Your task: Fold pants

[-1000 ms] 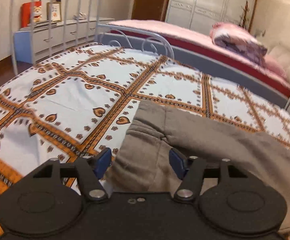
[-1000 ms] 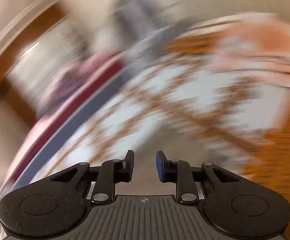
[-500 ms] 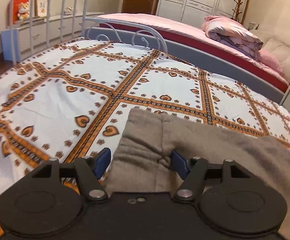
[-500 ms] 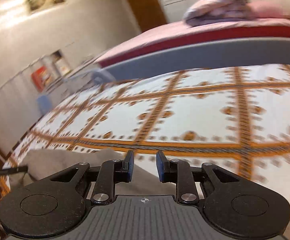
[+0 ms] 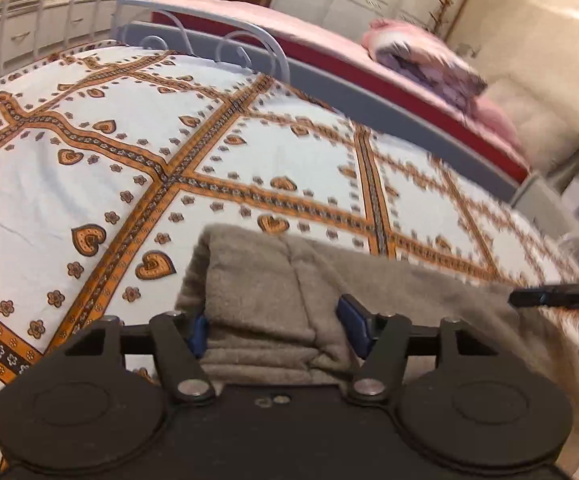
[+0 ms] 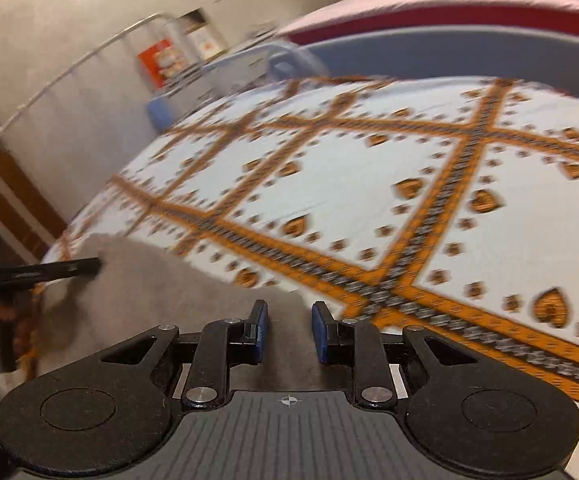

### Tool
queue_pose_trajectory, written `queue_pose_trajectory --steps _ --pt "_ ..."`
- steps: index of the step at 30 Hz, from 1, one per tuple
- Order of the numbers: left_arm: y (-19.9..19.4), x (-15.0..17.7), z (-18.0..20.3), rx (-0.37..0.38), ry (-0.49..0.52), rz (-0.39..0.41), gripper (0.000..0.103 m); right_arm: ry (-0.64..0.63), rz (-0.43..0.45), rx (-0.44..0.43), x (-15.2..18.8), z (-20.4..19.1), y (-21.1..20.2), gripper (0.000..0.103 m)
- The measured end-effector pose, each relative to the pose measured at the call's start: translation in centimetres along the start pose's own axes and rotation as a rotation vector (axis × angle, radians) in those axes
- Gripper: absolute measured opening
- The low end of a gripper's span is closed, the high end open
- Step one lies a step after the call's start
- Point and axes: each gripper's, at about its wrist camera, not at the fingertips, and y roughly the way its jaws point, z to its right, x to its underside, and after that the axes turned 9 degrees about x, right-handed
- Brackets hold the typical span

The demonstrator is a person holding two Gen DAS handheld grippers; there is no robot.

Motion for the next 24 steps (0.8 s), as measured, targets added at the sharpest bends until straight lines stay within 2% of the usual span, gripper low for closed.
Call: queue_pose_trajectory --steps 1,3,6,7,9,10,11,12,13,14,15,16,17,18,21,23,24 --pt "0.0 0.1 0.3 -0.013 0.023 -0.006 0.053 -0.014 -0.020 -0.031 0.0 -0.2 0.2 0.025" --pt "0.0 0.2 0.6 -0.027 0.034 0.002 0.052 -0.096 -0.028 0.007 0.1 -1.1 0.6 0.025" --pt "-0.2 0.5 1.0 -0.045 0.049 0.032 0.047 -0.128 -0.035 0.033 0.0 -1.6 0.8 0.024" --pt "-0.3 0.6 1.2 -0.055 0.066 0.041 0.045 -0.149 -0.021 0.063 0.0 -2.0 0.8 0.015" --pt "-0.8 0.5 1.7 -0.069 0.083 0.080 0.040 -0.200 0.011 0.135 0.0 -2.8 0.7 0.007" --pt "-1.3 0.3 1.9 -0.072 0.098 0.106 0.031 -0.206 0.051 0.184 -0.1 -3.1 0.2 0.004" --pt "-1.6 0.1 2.0 -0.082 0.107 0.125 0.025 -0.186 0.082 0.194 -0.4 -3.1 -0.3 0.003" --pt "-1.9 -0.1 2.0 -0.087 0.112 0.140 0.025 -0.172 0.109 0.200 -0.5 -2.9 -0.6 0.003" --pt "-1.4 -0.1 2.1 -0.101 0.123 0.116 0.025 -0.166 0.129 0.203 -0.5 -2.9 -0.9 0.003" --pt "-0.5 0.0 2.1 -0.128 0.141 0.066 0.027 -0.165 0.125 0.202 -0.3 -2.9 -0.7 0.003" --pt "0.3 0.4 2.1 -0.147 0.151 0.044 0.029 -0.176 0.094 0.237 0.0 -2.8 0.2 0.003" --pt "0.5 0.6 1.9 -0.155 0.149 0.047 0.032 -0.209 0.057 0.311 0.6 -2.8 1.6 0.003" --pt "0.3 0.5 1.9 -0.161 0.146 0.056 0.036 -0.246 0.032 0.423 1.3 -2.7 3.0 0.001" --pt "0.0 0.5 1.7 -0.163 0.138 0.068 0.038 -0.264 0.057 0.447 1.8 -2.4 3.3 0.000" --pt "-2.0 0.7 2.1 -0.189 0.128 0.136 0.054 -0.188 0.142 0.453 1.7 -2.0 0.2 0.000" --pt "-3.7 0.8 2.9 -0.216 0.140 0.187 0.072 -0.118 0.208 0.415 2.0 -1.0 -3.9 0.000" --pt "-4.8 1.0 3.4 -0.215 0.139 0.215 0.076 -0.091 0.229 0.408 2.2 -0.3 -6.0 0.000"
